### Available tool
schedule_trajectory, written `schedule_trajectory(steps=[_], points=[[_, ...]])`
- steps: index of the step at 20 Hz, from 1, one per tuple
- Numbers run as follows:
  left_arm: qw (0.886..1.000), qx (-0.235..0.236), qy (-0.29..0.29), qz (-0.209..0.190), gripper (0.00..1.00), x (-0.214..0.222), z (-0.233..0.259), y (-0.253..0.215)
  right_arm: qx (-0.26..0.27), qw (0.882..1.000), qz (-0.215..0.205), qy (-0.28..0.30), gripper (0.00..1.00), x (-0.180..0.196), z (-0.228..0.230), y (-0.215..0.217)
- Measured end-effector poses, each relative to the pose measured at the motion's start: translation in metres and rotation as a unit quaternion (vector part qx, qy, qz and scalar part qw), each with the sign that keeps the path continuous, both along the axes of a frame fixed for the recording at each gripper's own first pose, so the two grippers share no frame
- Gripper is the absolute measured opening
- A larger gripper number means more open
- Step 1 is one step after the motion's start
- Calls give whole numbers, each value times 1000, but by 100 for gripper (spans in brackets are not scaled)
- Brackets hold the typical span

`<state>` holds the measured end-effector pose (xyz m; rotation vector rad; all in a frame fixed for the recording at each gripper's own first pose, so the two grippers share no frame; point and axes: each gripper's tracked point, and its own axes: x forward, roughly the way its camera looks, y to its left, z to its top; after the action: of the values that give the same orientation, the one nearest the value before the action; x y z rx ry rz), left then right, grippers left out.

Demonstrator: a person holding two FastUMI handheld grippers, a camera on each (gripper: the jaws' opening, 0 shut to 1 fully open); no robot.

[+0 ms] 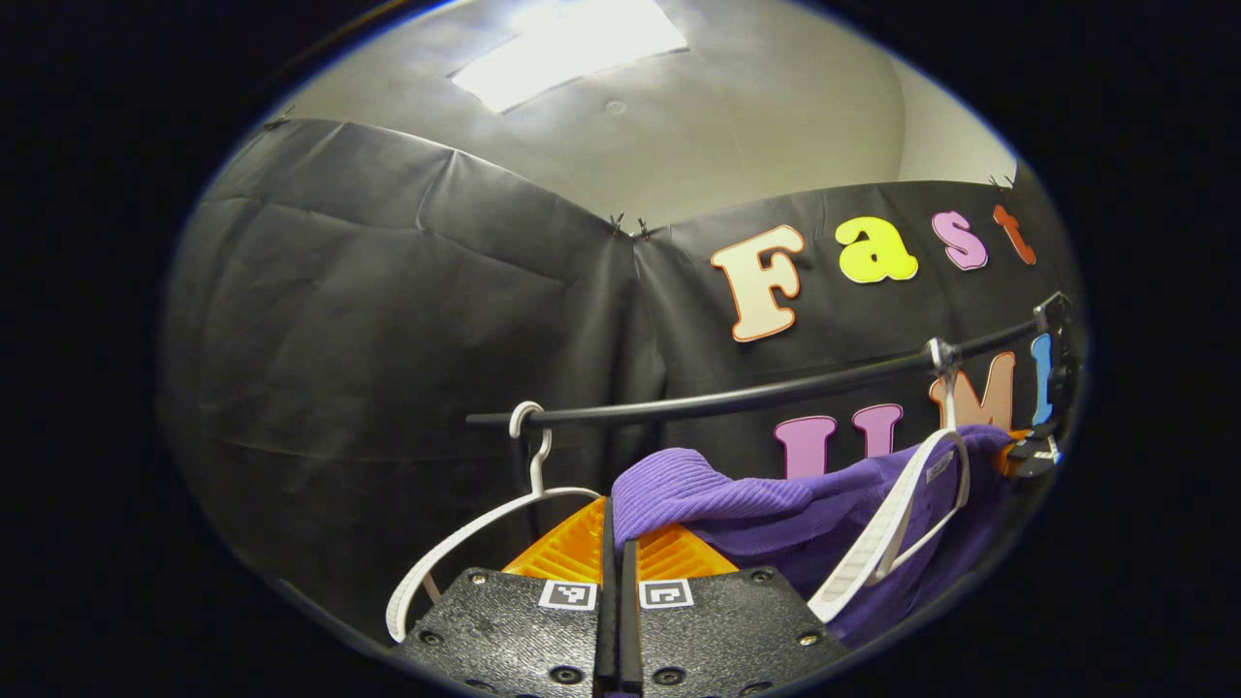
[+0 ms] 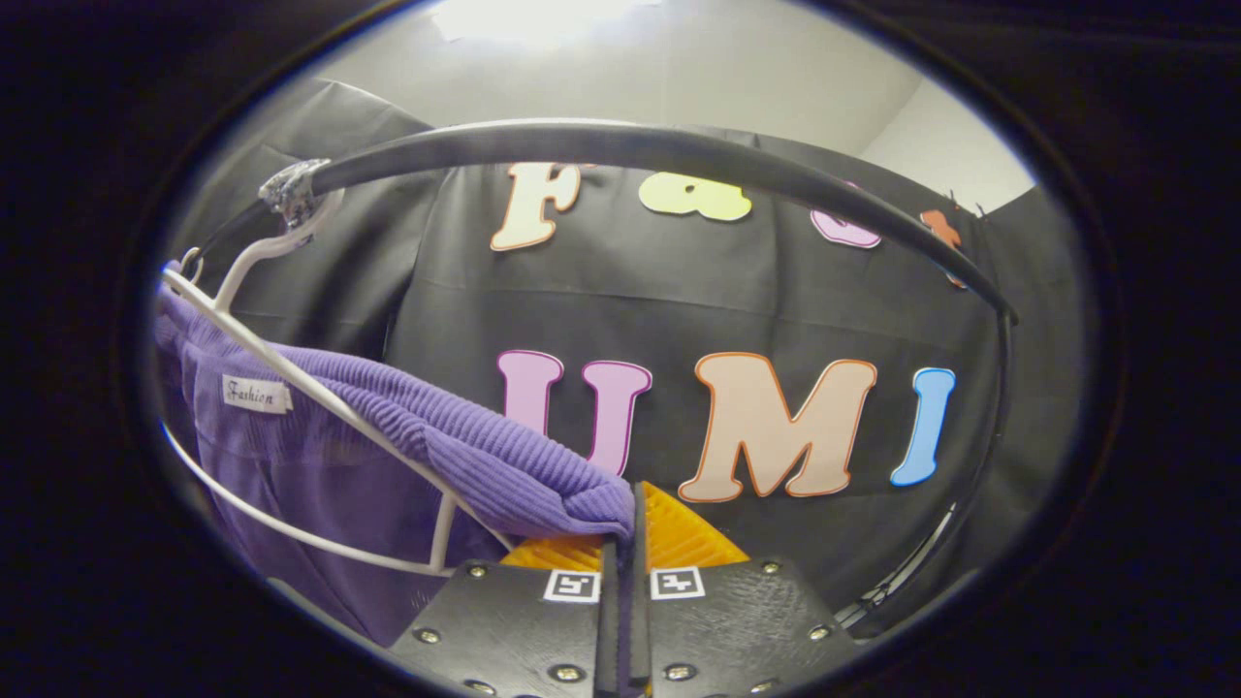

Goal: Grasp the clothes on the hanger with both hands and then place them into the laundry hamper below.

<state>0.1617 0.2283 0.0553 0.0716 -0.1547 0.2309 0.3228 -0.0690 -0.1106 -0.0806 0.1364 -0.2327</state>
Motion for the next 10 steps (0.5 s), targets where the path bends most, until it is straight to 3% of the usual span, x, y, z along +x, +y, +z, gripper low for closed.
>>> schedule_trajectory(steps=[10], points=[[999,-8,13,-36,1,-1,-38,-20,19,999,-25,18,5,20,-29,-17]])
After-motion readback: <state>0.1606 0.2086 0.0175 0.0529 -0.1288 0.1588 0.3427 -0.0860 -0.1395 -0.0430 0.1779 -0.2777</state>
